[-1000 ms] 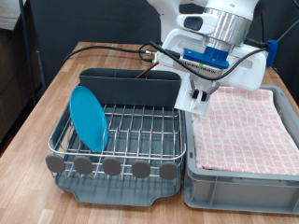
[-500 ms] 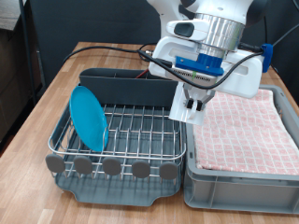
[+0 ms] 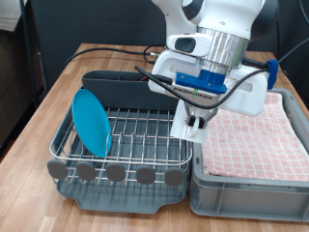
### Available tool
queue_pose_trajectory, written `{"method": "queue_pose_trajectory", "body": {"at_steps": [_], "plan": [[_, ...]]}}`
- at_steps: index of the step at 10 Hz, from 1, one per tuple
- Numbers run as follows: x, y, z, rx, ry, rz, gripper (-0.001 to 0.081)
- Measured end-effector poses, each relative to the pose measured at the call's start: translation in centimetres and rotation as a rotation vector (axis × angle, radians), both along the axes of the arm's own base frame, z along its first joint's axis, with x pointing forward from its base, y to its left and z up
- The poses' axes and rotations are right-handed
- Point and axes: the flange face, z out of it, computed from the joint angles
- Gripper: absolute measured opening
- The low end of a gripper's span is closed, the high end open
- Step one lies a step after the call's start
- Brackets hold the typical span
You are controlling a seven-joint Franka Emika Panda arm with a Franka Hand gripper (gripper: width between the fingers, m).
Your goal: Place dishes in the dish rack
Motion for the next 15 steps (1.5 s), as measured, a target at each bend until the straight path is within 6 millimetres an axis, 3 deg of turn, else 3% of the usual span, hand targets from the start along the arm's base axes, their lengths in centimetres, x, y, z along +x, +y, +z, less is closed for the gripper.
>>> {"method": "queue_pose_trajectory", "body": {"at_steps": [8,13,15], "plan": [[1.9,-0.6,-0.7,0.004,-0.034,0.015,0.0072],[3.1,-1.1,-2.2,0.020,0.006,0.023,0.0072],[3.5,-1.2,-1.8,0.013,0.016,0.019,0.0072]]}}
